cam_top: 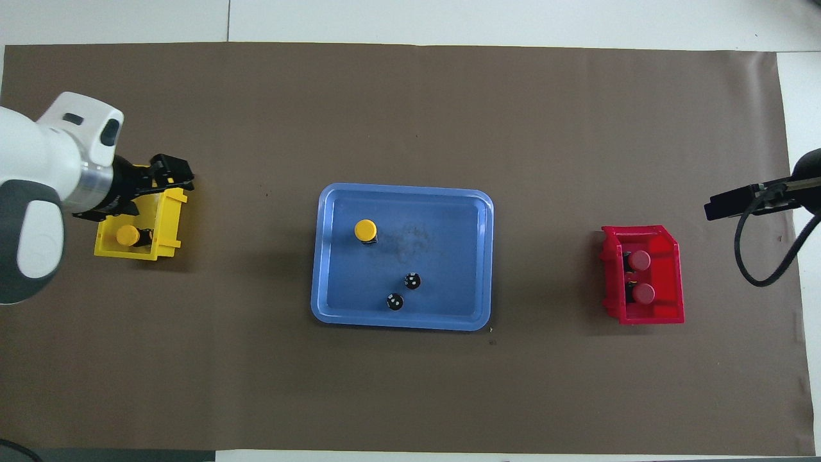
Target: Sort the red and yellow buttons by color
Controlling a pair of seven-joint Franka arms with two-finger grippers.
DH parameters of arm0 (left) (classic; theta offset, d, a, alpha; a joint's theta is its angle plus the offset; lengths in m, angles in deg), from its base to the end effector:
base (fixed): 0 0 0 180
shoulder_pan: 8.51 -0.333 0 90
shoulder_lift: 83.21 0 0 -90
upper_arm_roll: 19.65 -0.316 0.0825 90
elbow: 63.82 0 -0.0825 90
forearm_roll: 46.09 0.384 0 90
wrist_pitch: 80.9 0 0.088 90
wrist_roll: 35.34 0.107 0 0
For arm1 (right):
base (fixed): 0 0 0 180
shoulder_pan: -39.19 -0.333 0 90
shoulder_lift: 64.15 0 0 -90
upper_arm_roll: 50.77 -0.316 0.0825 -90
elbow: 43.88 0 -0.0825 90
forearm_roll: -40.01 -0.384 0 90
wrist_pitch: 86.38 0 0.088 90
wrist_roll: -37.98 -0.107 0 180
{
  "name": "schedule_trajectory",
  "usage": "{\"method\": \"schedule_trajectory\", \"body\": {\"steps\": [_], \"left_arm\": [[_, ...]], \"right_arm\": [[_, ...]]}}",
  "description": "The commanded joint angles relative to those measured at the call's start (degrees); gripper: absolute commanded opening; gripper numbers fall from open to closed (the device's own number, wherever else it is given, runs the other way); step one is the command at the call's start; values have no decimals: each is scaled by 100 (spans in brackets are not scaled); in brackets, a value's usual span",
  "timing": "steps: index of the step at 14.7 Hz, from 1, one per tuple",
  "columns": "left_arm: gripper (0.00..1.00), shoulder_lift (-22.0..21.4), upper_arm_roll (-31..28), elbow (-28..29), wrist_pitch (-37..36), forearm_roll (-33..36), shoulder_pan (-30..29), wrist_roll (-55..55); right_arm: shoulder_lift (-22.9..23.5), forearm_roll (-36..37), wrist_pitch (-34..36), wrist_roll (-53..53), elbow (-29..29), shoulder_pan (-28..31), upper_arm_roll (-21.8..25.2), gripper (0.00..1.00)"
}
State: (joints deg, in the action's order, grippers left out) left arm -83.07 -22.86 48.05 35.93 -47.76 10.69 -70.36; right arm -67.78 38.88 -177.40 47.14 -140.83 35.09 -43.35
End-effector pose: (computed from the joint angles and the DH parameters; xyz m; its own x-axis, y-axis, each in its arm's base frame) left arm 0.5445 -0.1577 0.4822 0.9394 0.3387 0.0532 0.3348 -0.9397 0.0701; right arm 0.5333 -0.0309 0.6030 0.9941 0.1020 -0.0357 0.1008 -0.9943 -0.0340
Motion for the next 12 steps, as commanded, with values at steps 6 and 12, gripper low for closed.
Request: {"method": "schedule_trajectory", "body": {"steps": [6, 12], "left_arm": [[100, 1172, -119, -490, 658, 79, 1859, -1859], [98, 1637, -128, -578, 692, 106, 2325, -2044]], "right_arm": [[214, 16, 814, -318, 660, 129, -30, 100], [205, 16, 682, -398, 572, 129, 234, 100]]}}
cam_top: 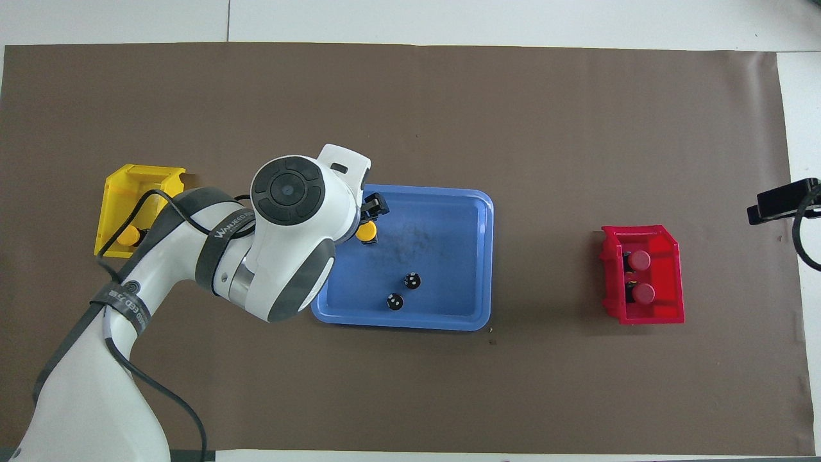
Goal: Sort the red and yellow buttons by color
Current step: 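Grasp the last yellow button with the left gripper and lift it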
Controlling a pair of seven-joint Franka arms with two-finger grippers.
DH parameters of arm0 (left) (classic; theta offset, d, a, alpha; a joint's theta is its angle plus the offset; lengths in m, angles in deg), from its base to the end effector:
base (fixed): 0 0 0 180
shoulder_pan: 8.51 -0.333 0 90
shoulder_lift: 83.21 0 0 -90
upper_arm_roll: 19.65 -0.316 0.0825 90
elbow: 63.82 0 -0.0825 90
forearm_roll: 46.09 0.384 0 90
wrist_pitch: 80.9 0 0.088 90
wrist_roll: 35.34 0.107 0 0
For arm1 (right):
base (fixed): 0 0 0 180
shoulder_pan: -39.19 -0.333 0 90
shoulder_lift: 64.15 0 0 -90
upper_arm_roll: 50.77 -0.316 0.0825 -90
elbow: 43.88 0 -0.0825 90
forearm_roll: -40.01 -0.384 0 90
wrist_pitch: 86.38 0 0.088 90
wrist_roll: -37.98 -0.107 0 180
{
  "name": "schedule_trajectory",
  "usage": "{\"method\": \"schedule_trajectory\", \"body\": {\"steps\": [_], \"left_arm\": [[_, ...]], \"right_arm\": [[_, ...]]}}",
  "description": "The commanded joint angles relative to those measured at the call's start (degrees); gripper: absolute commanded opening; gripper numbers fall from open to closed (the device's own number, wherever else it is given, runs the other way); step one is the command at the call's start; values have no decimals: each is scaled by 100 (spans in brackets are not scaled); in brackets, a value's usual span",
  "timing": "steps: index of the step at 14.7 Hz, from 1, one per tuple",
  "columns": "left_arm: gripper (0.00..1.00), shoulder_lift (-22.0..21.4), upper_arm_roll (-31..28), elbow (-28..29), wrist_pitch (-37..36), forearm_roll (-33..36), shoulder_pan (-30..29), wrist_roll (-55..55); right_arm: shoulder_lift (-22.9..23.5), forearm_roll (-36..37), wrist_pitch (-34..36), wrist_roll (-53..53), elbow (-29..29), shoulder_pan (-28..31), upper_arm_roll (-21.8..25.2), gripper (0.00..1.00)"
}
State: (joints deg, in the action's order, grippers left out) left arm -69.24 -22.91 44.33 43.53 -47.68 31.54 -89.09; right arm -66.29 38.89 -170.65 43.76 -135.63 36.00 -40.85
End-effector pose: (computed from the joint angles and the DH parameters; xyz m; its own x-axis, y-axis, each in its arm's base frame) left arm 0.4930 -0.3721 0.3823 0.9523 0.3046 0.0162 0.3038 -0.9519 0.0386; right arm 0.5283 -0.0619 0.6220 0.9958 -0.0135 -0.0905 -0.0167 -0.9992 -0.0353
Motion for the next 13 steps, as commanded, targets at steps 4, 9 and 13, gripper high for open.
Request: {"method": "schedule_trajectory", "body": {"steps": [4, 9, 13], "left_arm": [[88, 528, -122, -505, -130, 107, 407, -347], [72, 537, -149, -479, -270, 185, 372, -338], [61, 537, -149, -470, -350, 247, 319, -347]], "right_arm": [[-111, 15, -283, -121, -343, 74, 45, 100], [-120, 7, -257, -174, -326, 21, 19, 100], [-120, -11, -248, -157, -343, 3, 2, 100]]}}
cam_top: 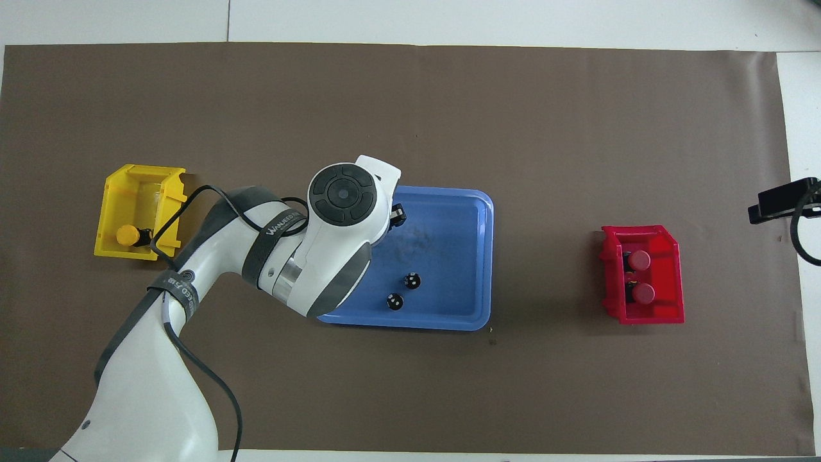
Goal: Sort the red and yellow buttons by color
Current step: 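Grasp the last yellow button with the left gripper and lift it, then lower the yellow button into the yellow bin and open the left gripper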
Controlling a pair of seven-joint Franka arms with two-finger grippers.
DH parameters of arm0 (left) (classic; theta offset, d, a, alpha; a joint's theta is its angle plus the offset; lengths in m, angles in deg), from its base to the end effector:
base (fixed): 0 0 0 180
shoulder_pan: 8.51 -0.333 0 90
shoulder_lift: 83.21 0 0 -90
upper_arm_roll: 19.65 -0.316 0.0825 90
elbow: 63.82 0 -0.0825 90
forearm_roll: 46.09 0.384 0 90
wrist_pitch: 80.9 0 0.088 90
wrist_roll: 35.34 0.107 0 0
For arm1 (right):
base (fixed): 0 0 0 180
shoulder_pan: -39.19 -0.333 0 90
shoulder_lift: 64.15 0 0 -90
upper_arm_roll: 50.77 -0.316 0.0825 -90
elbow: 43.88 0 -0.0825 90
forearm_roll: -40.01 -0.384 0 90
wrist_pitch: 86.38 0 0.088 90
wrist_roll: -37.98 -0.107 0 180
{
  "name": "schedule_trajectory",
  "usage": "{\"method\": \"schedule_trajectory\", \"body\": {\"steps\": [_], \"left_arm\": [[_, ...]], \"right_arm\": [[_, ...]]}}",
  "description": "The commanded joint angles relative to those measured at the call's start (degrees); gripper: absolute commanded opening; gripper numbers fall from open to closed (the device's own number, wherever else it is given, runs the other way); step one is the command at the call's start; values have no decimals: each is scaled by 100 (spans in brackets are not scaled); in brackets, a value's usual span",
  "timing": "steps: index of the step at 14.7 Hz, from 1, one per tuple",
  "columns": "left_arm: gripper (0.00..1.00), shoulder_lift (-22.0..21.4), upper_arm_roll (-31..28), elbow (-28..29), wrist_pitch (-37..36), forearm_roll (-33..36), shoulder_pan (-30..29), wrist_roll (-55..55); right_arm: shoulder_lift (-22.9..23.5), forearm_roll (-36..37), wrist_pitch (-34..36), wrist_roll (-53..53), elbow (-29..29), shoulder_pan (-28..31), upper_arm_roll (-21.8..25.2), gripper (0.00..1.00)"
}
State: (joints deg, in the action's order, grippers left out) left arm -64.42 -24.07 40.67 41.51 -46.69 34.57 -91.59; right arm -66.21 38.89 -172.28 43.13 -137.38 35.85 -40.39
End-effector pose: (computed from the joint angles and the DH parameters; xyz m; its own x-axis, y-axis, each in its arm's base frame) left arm 0.4917 -0.3980 0.3561 0.9527 0.3038 0.0055 0.3039 -0.9525 -0.0207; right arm 0.5305 -0.0650 0.6093 0.9951 -0.0303 -0.0944 -0.0337 -0.9988 -0.0346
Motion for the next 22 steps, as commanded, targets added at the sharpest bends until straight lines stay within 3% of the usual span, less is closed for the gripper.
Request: {"method": "schedule_trajectory", "body": {"steps": [1, 2, 3, 6, 9, 12, 16, 18, 22], "left_arm": [[42, 55, -33, -105, -130, 148, 16, -97], [13, 55, -24, -87, -112, 148, 16, -97], [2, 55, -24, -70, -77, 148, 16, -106], [1, 47, -42, -410, -373, 87, 7, -220], [1, -67, -199, -1306, -1952, 157, -352, -133], [1, -541, -629, -1388, -2449, 210, -1080, 918], [1, -604, -1017, -1388, -2371, 201, -2407, 2957], [1, -613, -1026, -1239, -1978, 201, -2988, 3426], [1, -806, -1026, -695, -1431, 192, -3157, 3480]], "right_arm": [[-136, -11, -85, -93, -169, 18, -54, 100], [-128, -11, -85, -93, -169, 9, -62, 100], [-136, -11, -76, -93, -169, 9, -71, 100], [-128, -11, -85, -93, -169, 9, -71, 100], [-128, -11, -85, -93, -169, 9, -71, 100], [-128, -11, -85, -93, -169, 9, -71, 100], [-136, -11, -85, -93, -169, 9, -80, 100], [-128, -11, -76, -93, -169, 9, -71, 100], [-136, -11, -85, -93, -169, 9, -71, 100]]}}
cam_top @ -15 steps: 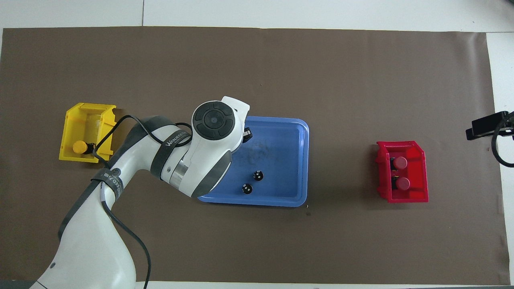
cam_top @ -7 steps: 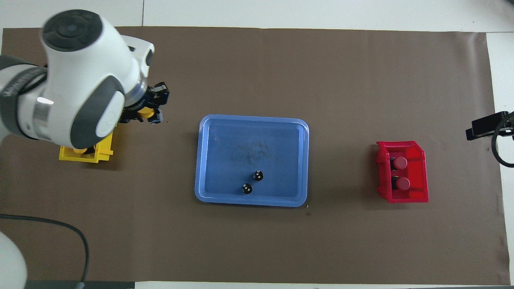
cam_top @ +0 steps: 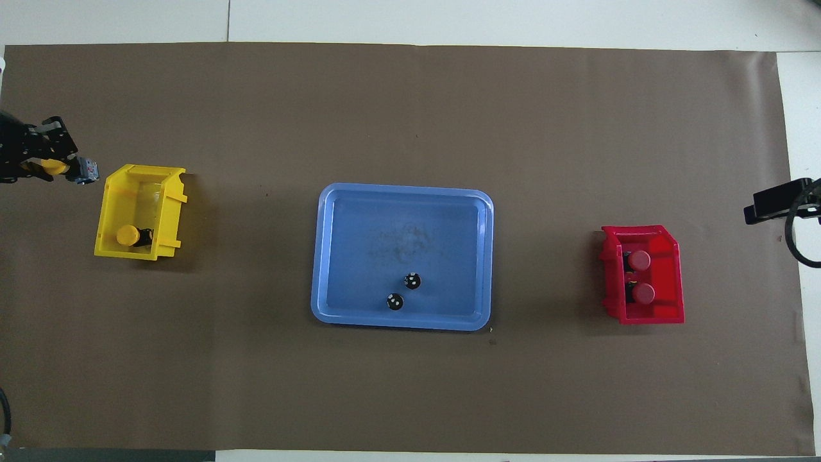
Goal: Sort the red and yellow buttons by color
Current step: 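Lower the yellow button into the yellow bin and open the left gripper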
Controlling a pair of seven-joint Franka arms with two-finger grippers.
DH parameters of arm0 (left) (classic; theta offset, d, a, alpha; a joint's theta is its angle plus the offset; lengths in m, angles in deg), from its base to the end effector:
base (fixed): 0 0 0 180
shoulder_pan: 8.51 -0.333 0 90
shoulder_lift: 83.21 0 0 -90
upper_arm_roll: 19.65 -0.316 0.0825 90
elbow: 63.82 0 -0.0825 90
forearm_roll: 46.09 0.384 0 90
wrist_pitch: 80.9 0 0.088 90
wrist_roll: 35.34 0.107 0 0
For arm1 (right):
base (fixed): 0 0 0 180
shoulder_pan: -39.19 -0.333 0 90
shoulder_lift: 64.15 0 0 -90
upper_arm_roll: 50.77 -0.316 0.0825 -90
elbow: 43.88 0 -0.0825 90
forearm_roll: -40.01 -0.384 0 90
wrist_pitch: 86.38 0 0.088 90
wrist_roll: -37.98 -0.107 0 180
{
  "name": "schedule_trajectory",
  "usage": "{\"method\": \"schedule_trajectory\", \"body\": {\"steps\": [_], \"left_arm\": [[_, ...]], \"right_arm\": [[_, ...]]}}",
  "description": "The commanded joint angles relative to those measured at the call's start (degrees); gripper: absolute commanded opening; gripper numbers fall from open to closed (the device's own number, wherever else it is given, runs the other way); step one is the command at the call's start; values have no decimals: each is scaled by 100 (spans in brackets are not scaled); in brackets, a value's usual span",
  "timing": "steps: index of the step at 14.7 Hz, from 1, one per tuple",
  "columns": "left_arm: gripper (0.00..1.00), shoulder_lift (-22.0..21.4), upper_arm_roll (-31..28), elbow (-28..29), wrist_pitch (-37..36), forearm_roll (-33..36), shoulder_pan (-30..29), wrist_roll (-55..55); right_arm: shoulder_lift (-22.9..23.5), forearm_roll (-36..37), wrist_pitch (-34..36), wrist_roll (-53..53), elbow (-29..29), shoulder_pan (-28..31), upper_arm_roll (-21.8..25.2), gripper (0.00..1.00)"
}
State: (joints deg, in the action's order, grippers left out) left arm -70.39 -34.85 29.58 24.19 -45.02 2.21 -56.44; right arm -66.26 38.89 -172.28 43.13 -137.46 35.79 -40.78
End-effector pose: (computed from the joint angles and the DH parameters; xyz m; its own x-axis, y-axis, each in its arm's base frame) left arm 0.6260 0.0374 0.4906 0.9068 0.4213 0.0158 0.4212 -0.9038 -0.0755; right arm 0.5307 -0.0608 0.6091 0.9952 -0.0225 -0.0949 -0.0259 -0.9991 -0.0346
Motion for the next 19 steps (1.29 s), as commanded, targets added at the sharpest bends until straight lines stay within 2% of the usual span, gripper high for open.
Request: {"method": "schedule_trajectory", "body": {"steps": [1, 4, 11, 19], "left_arm": [[1, -288, 52, 582, 432, 25, 79, -35], [1, -429, 52, 1127, 933, 25, 158, -61], [1, -438, 87, 1901, 1681, 17, 176, -53], [1, -122, 122, 1945, 1971, -1, 334, -79]], "right_arm": [[-123, -11, -85, -93, -161, 15, -32, 100], [-123, -11, -85, -93, -161, 15, -32, 100], [-131, -11, -85, -93, -161, 15, -32, 100], [-123, -11, -76, -93, -161, 15, -32, 100]]}}
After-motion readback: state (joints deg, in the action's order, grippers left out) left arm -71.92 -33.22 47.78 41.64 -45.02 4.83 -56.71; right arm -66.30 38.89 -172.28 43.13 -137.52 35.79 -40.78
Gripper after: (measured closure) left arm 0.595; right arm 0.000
